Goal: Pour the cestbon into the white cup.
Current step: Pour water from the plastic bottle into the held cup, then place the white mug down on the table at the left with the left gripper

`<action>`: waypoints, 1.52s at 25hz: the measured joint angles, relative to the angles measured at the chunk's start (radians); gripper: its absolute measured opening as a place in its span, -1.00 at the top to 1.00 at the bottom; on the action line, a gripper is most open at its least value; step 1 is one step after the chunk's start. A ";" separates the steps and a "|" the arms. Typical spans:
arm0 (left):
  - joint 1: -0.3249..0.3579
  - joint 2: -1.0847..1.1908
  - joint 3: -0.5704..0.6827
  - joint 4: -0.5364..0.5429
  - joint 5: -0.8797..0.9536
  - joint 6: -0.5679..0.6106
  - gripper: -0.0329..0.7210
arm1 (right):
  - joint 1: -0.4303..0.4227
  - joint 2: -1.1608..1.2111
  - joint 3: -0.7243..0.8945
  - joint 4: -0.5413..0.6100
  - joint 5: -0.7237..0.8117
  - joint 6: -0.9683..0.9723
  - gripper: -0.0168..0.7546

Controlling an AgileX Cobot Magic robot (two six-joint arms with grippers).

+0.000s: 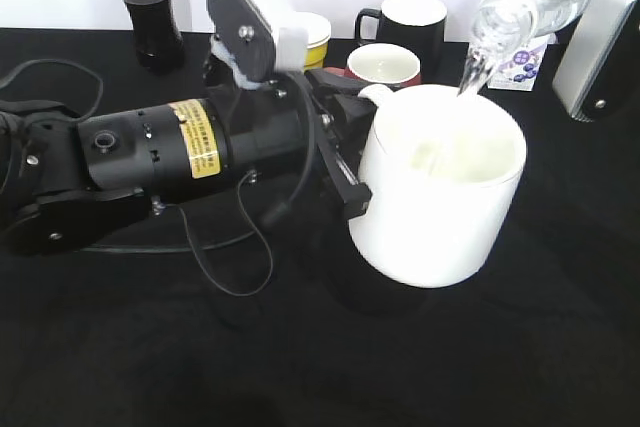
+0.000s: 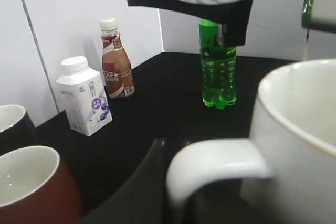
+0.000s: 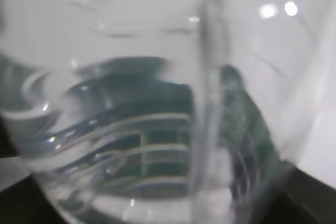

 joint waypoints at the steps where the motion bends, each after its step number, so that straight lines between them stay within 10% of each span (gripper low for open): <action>1: 0.000 0.000 0.000 0.000 -0.003 -0.004 0.81 | 0.000 0.000 0.000 0.000 0.000 -0.005 -0.34; 24: 0.000 0.000 0.000 0.001 -0.010 -0.053 0.80 | 0.000 -0.003 -0.002 0.035 -0.016 -0.106 -0.34; 32: 0.027 -0.004 0.000 -0.047 -0.057 -0.053 0.79 | 0.000 0.035 -0.002 0.029 -0.021 0.806 -0.34; 38: 0.266 -0.162 0.001 -0.047 0.046 -0.053 0.79 | 0.000 0.035 -0.001 0.054 0.124 1.245 -0.34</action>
